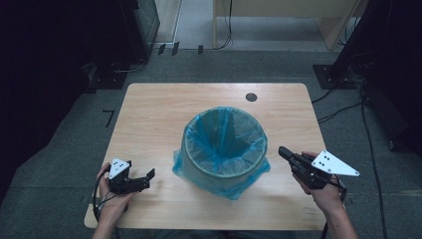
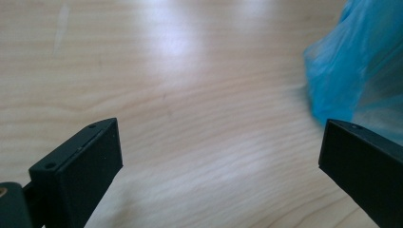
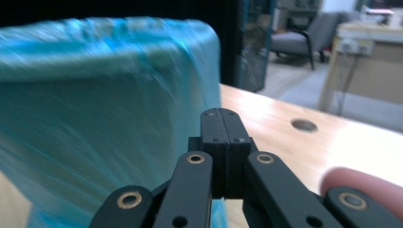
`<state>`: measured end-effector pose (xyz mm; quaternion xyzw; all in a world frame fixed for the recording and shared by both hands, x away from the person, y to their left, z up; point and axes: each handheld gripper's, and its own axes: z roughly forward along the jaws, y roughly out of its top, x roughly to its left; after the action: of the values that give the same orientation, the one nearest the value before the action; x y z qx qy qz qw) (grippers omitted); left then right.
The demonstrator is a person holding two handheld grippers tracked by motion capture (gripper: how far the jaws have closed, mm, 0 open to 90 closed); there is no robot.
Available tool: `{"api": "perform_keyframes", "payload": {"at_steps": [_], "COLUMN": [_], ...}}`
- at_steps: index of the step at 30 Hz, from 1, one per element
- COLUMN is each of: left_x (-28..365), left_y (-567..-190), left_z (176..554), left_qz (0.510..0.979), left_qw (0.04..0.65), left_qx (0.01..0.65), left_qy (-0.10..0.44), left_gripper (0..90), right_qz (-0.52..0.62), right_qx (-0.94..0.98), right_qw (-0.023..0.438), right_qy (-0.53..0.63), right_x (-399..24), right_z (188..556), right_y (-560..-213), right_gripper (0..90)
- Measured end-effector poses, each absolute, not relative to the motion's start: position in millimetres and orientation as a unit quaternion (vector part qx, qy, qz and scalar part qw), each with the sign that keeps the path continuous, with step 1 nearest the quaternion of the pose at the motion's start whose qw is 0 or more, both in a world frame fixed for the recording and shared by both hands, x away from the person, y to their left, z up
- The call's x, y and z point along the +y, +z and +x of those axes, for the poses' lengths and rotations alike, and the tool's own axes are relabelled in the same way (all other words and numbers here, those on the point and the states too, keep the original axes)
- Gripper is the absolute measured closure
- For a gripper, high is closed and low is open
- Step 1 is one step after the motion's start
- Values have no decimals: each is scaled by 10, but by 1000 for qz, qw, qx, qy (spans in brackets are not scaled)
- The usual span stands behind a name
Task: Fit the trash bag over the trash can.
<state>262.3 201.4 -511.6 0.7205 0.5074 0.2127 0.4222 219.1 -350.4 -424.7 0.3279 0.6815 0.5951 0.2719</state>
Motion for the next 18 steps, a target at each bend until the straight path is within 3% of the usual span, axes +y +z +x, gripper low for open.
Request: {"api": "perform_keyframes", "payload": {"at_steps": [10,18], "left_x": [2000,1936], "left_y": [-5172,-5195], "left_z": [2647,2665], "left_qz": [749,757], "left_qw": [358,314], "left_qx": [518,529], "left_qy": [206,220], "left_gripper": [0,0], "right_qz": [162,35], "right_qx": [730,792], "right_qw": [267,232], "right_qy": [608,563], "right_x": [-3283,-2899], "right_z": [2373,2579], "right_y": [-3727,-3461], "right_gripper": [900,900]}}
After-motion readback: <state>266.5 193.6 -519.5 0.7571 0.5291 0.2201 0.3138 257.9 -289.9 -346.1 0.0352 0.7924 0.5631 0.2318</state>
